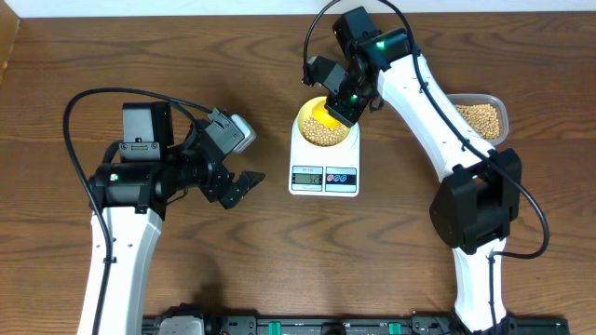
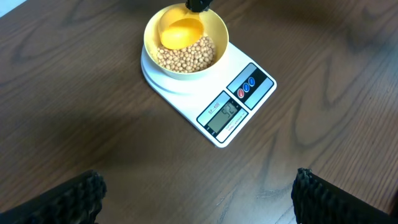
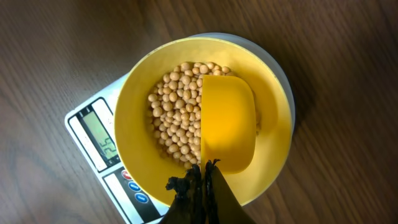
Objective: Scoop item into bowl and weigh 50g on scale
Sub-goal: 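Tilt the scoop and pour soybeans gradually into the bowl, then carry the empty scoop right back to the soybean tub, then lower the scoop into the tub and release it with the right gripper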
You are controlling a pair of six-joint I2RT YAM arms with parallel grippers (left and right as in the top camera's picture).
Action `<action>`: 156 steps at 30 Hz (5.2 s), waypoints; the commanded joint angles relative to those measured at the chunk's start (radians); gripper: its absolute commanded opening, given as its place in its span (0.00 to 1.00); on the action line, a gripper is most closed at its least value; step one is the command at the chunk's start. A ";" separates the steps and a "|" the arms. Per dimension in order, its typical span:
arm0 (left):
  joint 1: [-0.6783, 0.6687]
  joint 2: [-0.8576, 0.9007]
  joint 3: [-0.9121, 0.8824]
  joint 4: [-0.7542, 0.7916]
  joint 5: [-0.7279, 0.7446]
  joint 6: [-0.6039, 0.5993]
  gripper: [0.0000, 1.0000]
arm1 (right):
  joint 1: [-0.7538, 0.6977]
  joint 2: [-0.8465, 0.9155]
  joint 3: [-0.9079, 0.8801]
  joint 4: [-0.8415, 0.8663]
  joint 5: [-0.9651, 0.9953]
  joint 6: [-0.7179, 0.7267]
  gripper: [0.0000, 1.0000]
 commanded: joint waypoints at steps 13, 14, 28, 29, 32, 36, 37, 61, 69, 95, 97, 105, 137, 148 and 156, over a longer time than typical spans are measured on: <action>0.006 0.000 0.005 0.000 0.009 0.017 0.98 | 0.031 0.011 -0.016 -0.033 -0.039 0.009 0.01; 0.006 0.000 0.005 0.000 0.009 0.017 0.98 | 0.032 0.011 -0.016 -0.032 -0.040 0.009 0.01; 0.006 0.000 0.005 0.000 0.009 0.017 0.98 | 0.002 0.009 -0.014 -0.051 -0.123 0.013 0.01; 0.006 0.000 0.005 0.000 0.009 0.017 0.98 | -0.004 0.008 -0.014 -0.052 -0.139 0.013 0.01; 0.006 0.000 0.005 0.000 0.009 0.017 0.97 | -0.027 -0.001 -0.013 -0.055 -0.202 0.013 0.01; 0.006 0.000 0.005 0.000 0.009 0.017 0.97 | -0.059 -0.018 -0.013 -0.051 -0.253 0.021 0.01; 0.006 0.000 0.005 0.000 0.009 0.017 0.98 | -0.065 -0.020 -0.013 -0.046 -0.253 0.034 0.01; 0.006 0.000 0.005 0.000 0.009 0.017 0.98 | -0.319 -0.125 -0.012 -0.058 -0.705 0.084 0.01; 0.006 0.000 0.005 0.000 0.009 0.017 0.98 | -0.462 -0.203 -0.012 -0.129 -0.705 0.084 0.01; 0.006 0.000 0.005 0.000 0.009 0.017 0.98 | -0.708 -0.213 -0.017 -0.274 -0.050 0.084 0.01; 0.006 0.000 0.005 0.000 0.009 0.017 0.98 | -0.687 -0.212 -0.017 -0.252 -0.022 0.085 0.01; 0.006 0.000 0.005 0.000 0.009 0.017 0.98 | -0.557 -0.212 -0.017 -0.230 0.246 0.126 0.02; 0.006 0.000 0.005 0.000 0.009 0.017 0.98 | -0.595 -0.212 -0.062 -0.187 0.063 0.564 0.01; 0.006 0.000 0.005 0.000 0.009 0.017 0.98 | -0.713 -0.212 -0.229 0.008 -0.195 0.661 0.01; 0.006 0.000 0.005 0.000 0.009 0.017 0.98 | -0.795 -0.212 -0.307 0.079 -0.285 0.728 0.01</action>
